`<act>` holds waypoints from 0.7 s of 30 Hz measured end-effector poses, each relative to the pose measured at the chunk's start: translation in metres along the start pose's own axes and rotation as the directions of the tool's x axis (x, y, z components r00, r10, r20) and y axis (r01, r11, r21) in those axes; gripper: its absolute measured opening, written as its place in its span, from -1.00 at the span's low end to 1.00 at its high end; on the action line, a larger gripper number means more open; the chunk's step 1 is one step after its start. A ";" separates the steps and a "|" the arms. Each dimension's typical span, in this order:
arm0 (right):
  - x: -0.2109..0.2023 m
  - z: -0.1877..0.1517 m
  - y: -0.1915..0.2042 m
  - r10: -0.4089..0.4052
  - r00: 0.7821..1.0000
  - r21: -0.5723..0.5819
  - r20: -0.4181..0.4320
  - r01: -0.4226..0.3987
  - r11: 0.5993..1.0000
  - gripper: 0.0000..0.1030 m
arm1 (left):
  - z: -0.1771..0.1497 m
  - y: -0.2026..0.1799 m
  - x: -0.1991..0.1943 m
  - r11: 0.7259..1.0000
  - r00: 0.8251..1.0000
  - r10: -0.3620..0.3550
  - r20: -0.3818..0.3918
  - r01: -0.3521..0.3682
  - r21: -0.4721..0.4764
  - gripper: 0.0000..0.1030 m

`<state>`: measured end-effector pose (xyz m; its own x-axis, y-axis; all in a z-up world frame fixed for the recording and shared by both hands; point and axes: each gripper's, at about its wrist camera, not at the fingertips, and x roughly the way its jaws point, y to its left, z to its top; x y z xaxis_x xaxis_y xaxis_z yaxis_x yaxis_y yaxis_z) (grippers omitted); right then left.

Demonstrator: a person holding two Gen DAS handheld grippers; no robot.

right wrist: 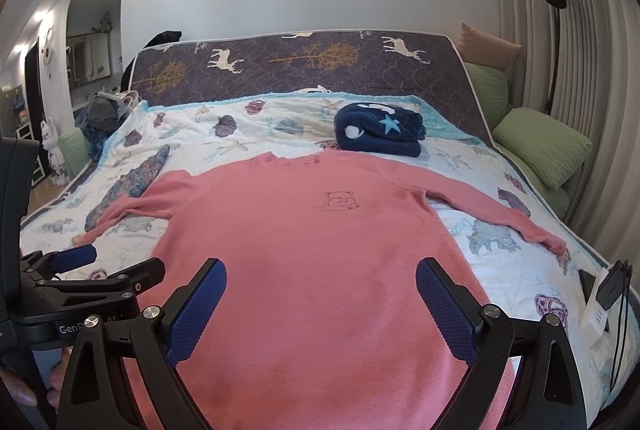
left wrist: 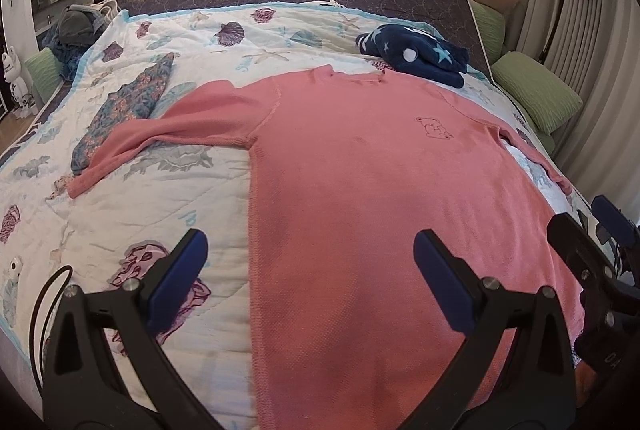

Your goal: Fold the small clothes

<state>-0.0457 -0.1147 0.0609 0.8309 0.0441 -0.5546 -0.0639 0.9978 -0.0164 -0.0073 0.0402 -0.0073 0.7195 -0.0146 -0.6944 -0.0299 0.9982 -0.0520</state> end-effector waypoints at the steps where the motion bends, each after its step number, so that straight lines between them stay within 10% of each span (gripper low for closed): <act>1: 0.001 0.001 0.002 0.001 1.000 -0.005 -0.002 -0.001 1.000 0.89 | 0.000 0.003 0.001 1.000 1.000 -0.003 0.000 0.003 -0.007 0.99; 21: 0.020 0.011 0.056 0.016 0.999 -0.104 -0.039 -0.020 0.994 0.89 | 0.003 0.055 0.013 0.994 0.999 -0.033 0.000 0.033 -0.106 0.99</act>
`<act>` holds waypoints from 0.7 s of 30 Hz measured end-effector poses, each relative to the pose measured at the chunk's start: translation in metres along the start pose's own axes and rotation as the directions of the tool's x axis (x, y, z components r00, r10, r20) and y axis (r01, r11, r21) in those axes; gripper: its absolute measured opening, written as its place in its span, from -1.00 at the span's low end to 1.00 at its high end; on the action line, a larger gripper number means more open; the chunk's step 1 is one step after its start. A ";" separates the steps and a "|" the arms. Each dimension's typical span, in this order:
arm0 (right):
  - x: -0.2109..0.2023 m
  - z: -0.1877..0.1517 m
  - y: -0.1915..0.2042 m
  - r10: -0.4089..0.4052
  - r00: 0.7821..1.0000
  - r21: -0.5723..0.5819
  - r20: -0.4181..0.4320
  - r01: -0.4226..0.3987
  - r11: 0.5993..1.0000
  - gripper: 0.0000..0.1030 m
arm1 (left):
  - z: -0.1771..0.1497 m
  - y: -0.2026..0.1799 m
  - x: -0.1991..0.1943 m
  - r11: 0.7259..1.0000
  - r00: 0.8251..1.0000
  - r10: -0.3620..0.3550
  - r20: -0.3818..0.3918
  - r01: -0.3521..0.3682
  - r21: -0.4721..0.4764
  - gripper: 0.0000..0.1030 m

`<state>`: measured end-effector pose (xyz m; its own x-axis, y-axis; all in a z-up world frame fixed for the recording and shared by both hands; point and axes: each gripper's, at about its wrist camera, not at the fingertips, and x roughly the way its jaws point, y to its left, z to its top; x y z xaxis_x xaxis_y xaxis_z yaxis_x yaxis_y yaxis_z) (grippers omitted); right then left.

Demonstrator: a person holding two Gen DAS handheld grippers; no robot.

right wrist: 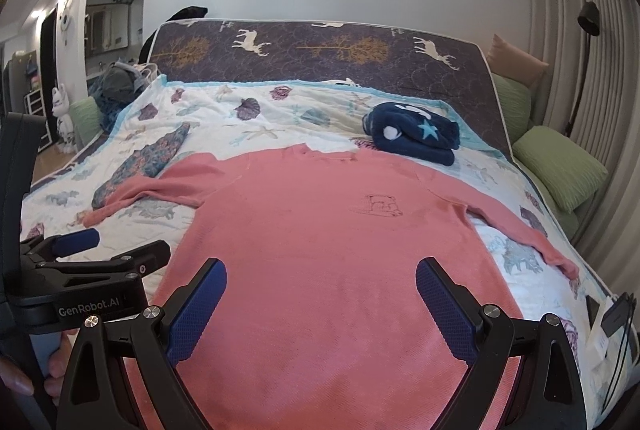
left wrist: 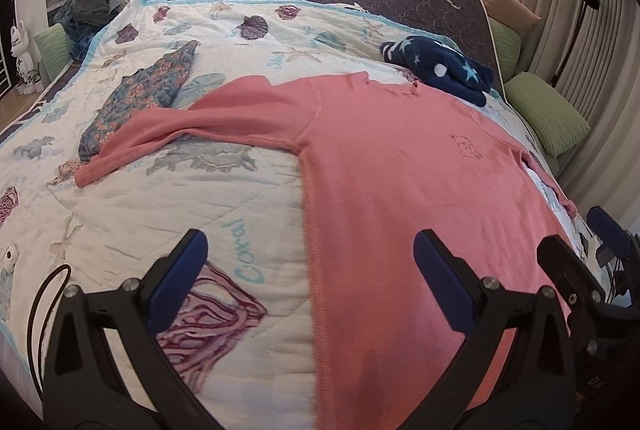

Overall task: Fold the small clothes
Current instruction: 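Grasp the pink sweater's sleeve with the left gripper and fold it across the body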

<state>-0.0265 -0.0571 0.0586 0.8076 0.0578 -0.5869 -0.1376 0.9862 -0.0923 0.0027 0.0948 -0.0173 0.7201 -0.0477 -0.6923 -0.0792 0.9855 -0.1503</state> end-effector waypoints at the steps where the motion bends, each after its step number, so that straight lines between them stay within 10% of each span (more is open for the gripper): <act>1: 0.001 0.001 0.002 0.000 1.000 -0.005 -0.002 0.000 1.000 0.89 | 0.001 0.005 0.002 1.000 1.000 -0.002 -0.003 0.002 -0.007 0.99; 7: 0.009 0.006 0.011 0.004 1.000 -0.028 -0.013 -0.004 1.000 0.90 | 0.015 0.096 0.022 0.963 0.996 -0.090 -0.020 0.082 -0.258 0.98; 16: 0.038 0.011 0.027 0.040 0.997 -0.031 -0.059 -0.042 0.999 0.89 | -0.005 0.262 0.081 0.615 0.981 -0.174 -0.082 0.044 -0.787 0.61; 21: 0.050 0.009 0.036 0.033 0.997 -0.077 -0.076 -0.038 0.996 0.89 | -0.003 0.287 0.109 0.512 0.979 -0.196 -0.052 0.057 -0.857 0.44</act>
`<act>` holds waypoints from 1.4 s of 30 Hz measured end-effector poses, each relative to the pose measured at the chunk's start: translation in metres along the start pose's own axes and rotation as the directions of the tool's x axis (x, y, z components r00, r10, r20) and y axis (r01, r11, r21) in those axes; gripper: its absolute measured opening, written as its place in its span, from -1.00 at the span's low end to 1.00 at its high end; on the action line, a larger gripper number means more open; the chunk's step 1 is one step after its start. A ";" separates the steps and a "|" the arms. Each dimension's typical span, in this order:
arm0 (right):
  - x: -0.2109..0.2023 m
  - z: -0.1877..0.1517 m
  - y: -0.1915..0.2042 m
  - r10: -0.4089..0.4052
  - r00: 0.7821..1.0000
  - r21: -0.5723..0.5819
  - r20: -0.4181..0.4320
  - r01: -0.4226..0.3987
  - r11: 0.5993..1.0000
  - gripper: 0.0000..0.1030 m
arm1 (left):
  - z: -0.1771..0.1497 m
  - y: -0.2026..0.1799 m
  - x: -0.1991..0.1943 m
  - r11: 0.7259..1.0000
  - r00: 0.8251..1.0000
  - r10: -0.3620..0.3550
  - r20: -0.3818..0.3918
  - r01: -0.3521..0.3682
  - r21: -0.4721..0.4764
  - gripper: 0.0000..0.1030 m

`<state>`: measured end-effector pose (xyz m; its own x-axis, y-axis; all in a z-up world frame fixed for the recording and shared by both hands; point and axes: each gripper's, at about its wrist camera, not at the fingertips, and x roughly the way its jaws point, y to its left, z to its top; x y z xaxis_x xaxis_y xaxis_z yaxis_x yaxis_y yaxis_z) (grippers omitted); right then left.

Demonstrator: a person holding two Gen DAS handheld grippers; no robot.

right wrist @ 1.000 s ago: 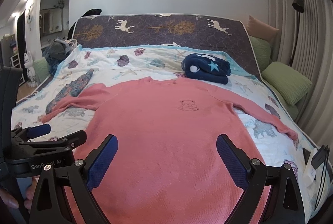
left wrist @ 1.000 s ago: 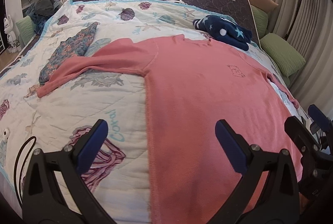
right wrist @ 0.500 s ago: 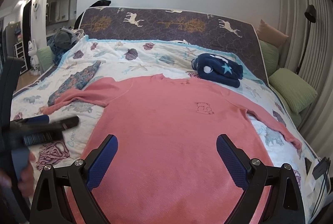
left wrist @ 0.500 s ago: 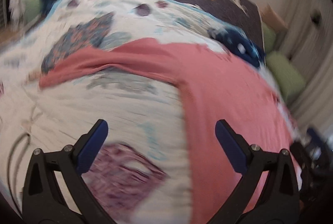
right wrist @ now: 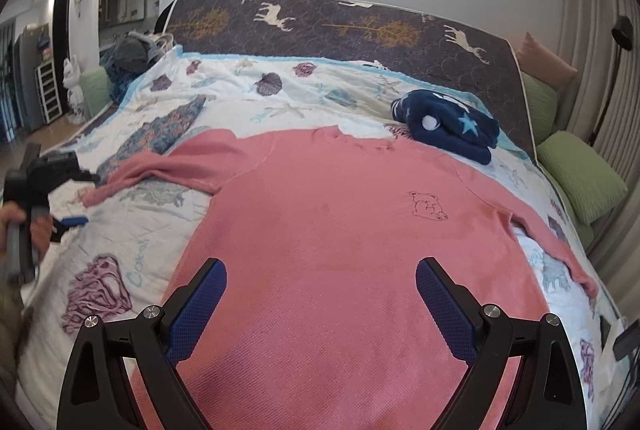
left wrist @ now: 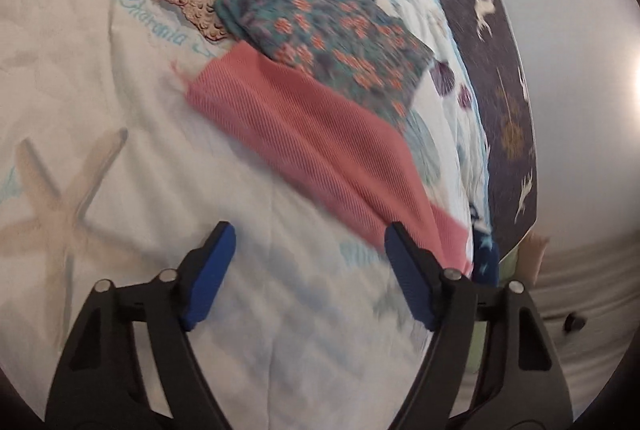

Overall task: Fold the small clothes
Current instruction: 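Grasp the pink sweater's sleeve with the left gripper and fold it across the body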

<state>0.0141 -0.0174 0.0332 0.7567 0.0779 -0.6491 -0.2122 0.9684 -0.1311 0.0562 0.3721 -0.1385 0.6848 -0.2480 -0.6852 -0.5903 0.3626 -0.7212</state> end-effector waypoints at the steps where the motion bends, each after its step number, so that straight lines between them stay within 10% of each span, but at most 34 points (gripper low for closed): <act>1: 0.002 0.000 0.000 -0.005 1.000 -0.009 -0.002 0.005 1.000 0.90 | 0.002 0.000 0.006 1.000 1.000 0.004 -0.001 -0.004 -0.029 0.33; 8: 0.018 0.006 -0.002 0.003 1.000 -0.018 -0.017 -0.004 1.000 0.90 | 0.047 0.018 0.024 0.988 0.995 -0.084 0.046 0.089 -0.129 -0.91; 16: 0.039 0.033 0.007 0.130 0.991 -0.025 -0.011 -0.130 0.991 0.89 | 0.034 -0.078 -0.023 0.971 0.964 -0.154 0.215 0.108 0.212 -0.91; 19: 0.038 0.038 0.001 0.141 0.990 0.002 0.021 -0.141 0.990 0.90 | 0.003 -0.141 -0.029 0.901 0.955 -0.232 0.185 0.139 0.411 -0.91; 24: 0.041 0.032 -0.038 0.129 0.992 0.122 0.014 -0.130 0.984 0.89 | -0.093 -0.237 -0.015 0.687 0.945 -0.327 0.004 0.235 0.687 -0.91; 30: 0.045 0.017 -0.101 0.103 0.994 0.295 -0.032 -0.089 0.951 0.89 | -0.221 -0.290 0.035 0.436 0.959 -0.219 -0.178 0.259 0.862 -0.91; 35: 0.044 0.013 -0.142 0.115 0.992 0.373 -0.044 -0.090 0.924 0.89 | -0.274 -0.283 0.077 0.374 0.967 -0.076 -0.244 0.255 0.892 -0.91; 40: 0.051 0.019 -0.157 0.168 0.985 0.414 -0.044 -0.135 0.900 0.83 | -0.273 -0.270 0.074 0.386 0.957 -0.033 -0.290 0.280 0.879 -0.76; 42: 0.059 0.021 -0.158 0.236 0.971 0.435 -0.043 -0.194 0.879 0.51 | -0.263 -0.265 0.056 0.394 0.963 -0.066 -0.261 0.265 0.880 -0.48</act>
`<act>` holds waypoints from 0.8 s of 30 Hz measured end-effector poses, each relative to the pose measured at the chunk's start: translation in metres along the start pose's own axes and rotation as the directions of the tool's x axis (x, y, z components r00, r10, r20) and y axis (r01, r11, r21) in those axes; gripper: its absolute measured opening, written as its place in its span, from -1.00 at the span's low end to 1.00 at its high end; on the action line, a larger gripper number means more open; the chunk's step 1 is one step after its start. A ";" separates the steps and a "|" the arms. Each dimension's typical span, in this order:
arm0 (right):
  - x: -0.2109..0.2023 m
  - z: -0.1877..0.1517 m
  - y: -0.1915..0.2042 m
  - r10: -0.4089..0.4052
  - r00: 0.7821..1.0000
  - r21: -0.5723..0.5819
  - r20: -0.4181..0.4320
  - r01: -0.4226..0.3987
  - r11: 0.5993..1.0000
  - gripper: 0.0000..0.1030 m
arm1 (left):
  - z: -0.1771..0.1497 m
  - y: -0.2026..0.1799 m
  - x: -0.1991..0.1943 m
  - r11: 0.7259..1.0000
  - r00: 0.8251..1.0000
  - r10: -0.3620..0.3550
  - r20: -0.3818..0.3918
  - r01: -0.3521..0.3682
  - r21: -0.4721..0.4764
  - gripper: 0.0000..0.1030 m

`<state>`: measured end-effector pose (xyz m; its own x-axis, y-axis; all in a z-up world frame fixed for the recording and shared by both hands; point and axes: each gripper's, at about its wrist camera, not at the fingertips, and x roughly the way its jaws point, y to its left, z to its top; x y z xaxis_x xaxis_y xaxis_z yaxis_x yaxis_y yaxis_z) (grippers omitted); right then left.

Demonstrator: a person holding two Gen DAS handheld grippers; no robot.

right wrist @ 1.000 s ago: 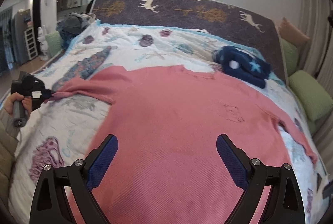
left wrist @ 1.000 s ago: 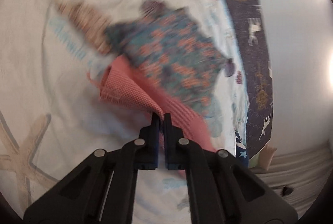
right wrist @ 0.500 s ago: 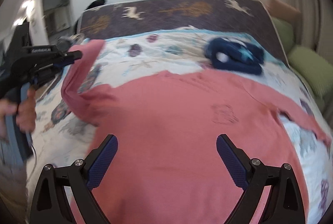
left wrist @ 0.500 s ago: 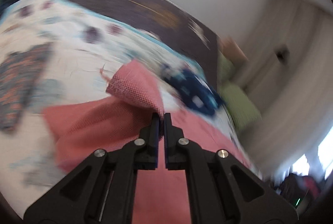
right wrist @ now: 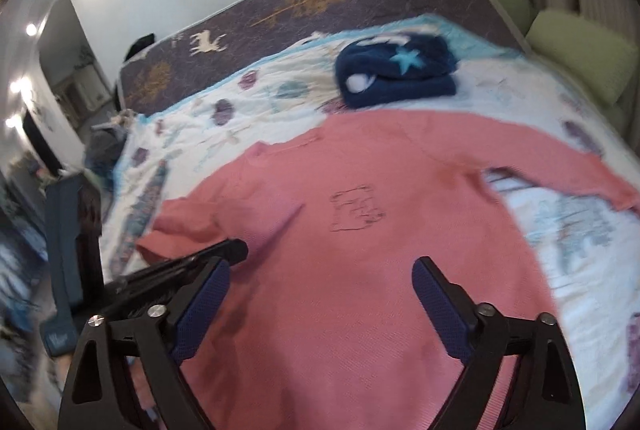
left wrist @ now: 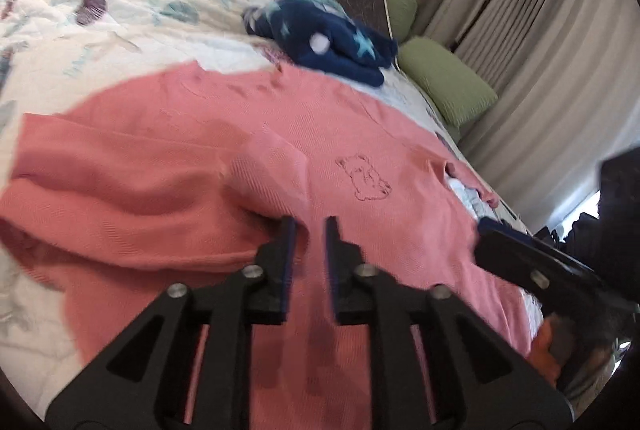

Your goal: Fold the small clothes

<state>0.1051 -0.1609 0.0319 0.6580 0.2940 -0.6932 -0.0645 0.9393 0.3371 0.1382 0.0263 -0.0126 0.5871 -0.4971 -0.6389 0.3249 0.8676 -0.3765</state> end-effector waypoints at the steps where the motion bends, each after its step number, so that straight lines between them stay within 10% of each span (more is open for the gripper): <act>1: 0.006 0.003 0.001 0.045 0.999 0.008 -0.028 -0.045 0.999 0.40 | 0.000 0.006 -0.009 1.000 0.999 0.020 0.028 -0.019 -0.010 -0.30; 4: 0.027 0.009 0.009 0.095 0.989 0.024 -0.116 -0.093 0.995 0.10 | -0.004 0.023 -0.027 0.996 0.993 0.083 0.087 -0.081 -0.032 -0.09; 16: 0.106 -0.001 0.112 -0.122 0.979 -0.381 -0.163 0.051 0.923 0.09 | -0.022 0.099 -0.061 0.900 0.901 0.425 0.088 -0.410 -0.149 0.19; 20: 0.122 0.011 0.094 -0.161 0.973 -0.265 -0.165 0.114 0.958 -0.88 | -0.020 0.108 -0.046 0.894 0.902 0.431 0.040 -0.420 -0.159 0.19; 24: 0.086 0.026 0.040 -0.044 0.996 0.033 -0.080 0.047 0.998 -0.91 | -0.015 0.110 -0.028 0.911 0.922 0.387 0.013 -0.380 -0.163 0.19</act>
<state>0.1787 -0.1026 0.0025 0.5978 0.2655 -0.7564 -0.0084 0.9456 0.3253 0.1456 0.1352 -0.0461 0.6769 -0.1224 -0.7258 -0.0483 0.9766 -0.2098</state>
